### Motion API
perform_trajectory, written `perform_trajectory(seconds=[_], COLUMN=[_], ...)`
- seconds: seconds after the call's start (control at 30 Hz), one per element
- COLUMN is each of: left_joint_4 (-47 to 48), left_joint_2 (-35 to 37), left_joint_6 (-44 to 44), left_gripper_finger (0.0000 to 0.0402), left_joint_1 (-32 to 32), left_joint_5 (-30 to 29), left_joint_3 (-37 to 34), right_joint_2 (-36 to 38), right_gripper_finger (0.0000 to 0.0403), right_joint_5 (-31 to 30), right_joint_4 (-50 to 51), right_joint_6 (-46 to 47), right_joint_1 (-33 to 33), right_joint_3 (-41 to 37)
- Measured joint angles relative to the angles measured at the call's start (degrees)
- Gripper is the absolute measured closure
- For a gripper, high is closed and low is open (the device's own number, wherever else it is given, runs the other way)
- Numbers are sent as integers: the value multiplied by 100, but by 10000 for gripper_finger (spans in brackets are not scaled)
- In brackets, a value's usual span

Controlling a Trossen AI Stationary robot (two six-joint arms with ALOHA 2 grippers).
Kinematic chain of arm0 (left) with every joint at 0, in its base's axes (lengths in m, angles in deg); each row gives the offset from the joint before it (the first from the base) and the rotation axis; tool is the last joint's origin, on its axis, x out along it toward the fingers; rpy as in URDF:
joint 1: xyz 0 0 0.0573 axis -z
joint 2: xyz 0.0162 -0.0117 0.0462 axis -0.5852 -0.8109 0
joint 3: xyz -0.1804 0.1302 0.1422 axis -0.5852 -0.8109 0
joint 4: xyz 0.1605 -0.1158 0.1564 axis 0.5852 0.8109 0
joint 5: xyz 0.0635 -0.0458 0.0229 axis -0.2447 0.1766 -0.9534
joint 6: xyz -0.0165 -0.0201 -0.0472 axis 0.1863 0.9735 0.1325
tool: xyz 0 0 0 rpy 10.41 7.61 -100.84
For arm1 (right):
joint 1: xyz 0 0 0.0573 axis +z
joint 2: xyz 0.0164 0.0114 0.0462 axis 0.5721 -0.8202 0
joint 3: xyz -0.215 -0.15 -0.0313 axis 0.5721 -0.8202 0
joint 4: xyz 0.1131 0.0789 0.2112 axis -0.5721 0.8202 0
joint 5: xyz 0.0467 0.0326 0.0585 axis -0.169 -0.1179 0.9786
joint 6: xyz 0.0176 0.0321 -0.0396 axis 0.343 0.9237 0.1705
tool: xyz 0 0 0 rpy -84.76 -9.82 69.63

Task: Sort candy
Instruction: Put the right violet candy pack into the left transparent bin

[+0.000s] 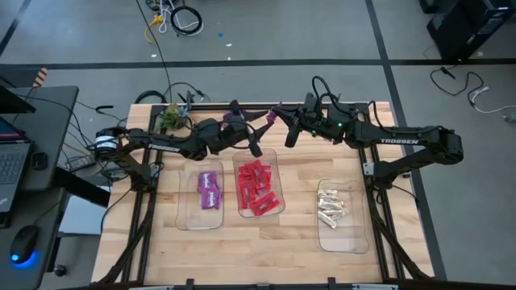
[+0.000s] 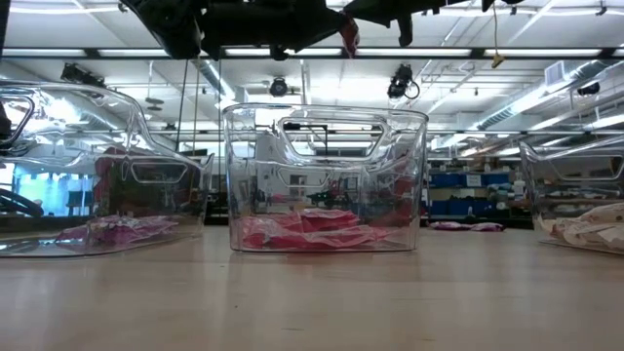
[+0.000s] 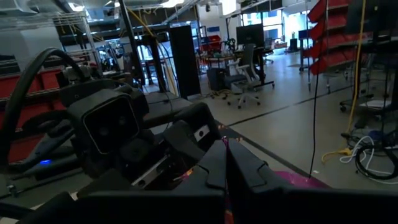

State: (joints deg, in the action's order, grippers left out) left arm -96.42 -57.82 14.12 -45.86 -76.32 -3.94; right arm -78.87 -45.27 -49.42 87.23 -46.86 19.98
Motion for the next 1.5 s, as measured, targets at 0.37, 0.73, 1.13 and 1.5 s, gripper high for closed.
perform_trajectory(seconds=[0.37,0.73,1.13,1.5], left_joint_4=[64,1869,7273,10706], left_joint_2=[2,846,2964,3149], left_joint_6=[-288,-658,630,3254], left_gripper_finger=[384,383,383,383], left_joint_1=[-2,4,518,1582], left_joint_5=[-4,0,22,286], left_joint_3=[1,-2,-2,-15], right_joint_2=[0,646,575,-114], right_gripper_finger=[395,267,193,196], right_joint_5=[-172,-1235,-1299,-1287], right_joint_4=[179,848,1926,1751], right_joint_6=[-133,-1036,-789,-789], right_joint_1=[0,-11,-11,-20], right_joint_3=[0,0,0,-2])
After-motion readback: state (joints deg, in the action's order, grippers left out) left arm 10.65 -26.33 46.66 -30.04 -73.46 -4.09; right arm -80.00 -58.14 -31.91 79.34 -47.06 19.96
